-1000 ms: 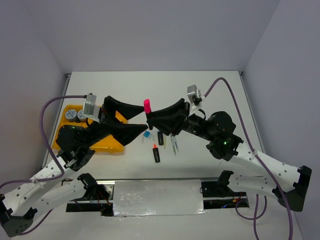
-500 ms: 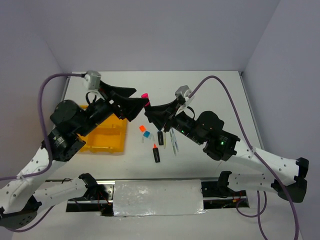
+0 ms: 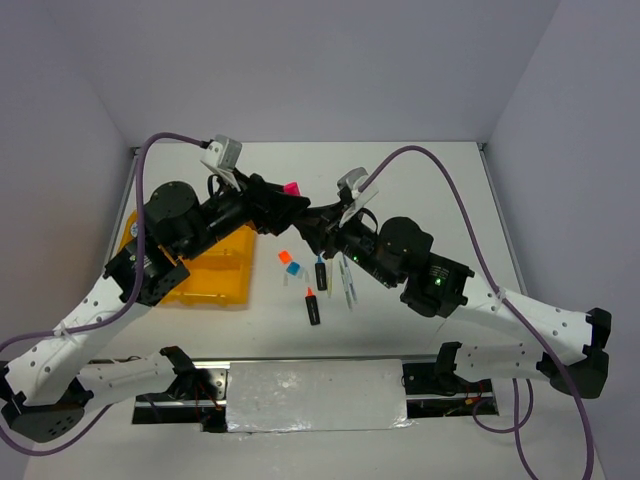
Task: Sort the stationery into containers
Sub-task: Close the pen cap on the pen.
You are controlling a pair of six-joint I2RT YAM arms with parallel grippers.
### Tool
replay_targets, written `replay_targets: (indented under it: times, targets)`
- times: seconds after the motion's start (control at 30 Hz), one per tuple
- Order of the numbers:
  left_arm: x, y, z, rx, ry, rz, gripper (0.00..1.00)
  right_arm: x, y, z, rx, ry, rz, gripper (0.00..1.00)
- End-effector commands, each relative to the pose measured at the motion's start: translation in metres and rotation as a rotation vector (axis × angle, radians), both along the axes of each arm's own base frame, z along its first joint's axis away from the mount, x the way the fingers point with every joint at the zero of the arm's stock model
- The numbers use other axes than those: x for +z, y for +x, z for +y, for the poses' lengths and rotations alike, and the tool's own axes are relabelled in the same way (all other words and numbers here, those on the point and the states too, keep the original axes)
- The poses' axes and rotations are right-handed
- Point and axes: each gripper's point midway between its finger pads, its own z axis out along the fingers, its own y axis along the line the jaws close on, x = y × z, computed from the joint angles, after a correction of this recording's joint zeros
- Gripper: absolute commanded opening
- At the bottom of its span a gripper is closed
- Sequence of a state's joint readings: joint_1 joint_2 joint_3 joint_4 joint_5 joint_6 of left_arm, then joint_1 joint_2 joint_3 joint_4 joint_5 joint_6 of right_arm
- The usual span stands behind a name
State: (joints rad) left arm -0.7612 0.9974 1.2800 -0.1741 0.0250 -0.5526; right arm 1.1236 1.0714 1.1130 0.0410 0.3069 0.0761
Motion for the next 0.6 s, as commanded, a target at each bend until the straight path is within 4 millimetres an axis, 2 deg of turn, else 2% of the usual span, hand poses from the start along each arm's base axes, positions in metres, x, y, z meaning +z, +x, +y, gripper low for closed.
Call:
replay_targets:
  times: [0.0,0.13,0.4,0.43,0.47,0.53,0.57]
  targets:
    - [0.015,0.001,0.002,0.017,-0.021,-0.03,0.74,0.028,-0.001,-0.004,-0.013,0.042,-0.038,0.0]
    - [0.011,0.003,0.0,0.016,-0.017,-0.021,0.67,0.028,-0.001,-0.003,-0.012,0.041,-0.037,0.0]
    - [0.002,0.001,-0.009,-0.028,-0.003,0.001,0.64,0.029,0.001,-0.001,-0.016,0.04,-0.035,0.0]
    - [0.001,-0.001,-0.01,-0.038,-0.002,0.004,0.6,0.031,0.0,-0.001,-0.015,0.043,-0.036,0.0]
    - [-0.001,0.0,-0.011,-0.038,0.002,0.009,0.48,0.03,0.001,0.0,-0.016,0.04,-0.035,0.0]
    - [-0.001,-0.002,-0.012,-0.051,-0.002,0.004,0.37,0.031,0.0,0.0,-0.012,0.041,-0.034,0.0]
    - [0.0,-0.004,-0.012,-0.062,-0.005,-0.001,0.28,0.031,0.001,0.0,-0.011,0.044,-0.034,0.0]
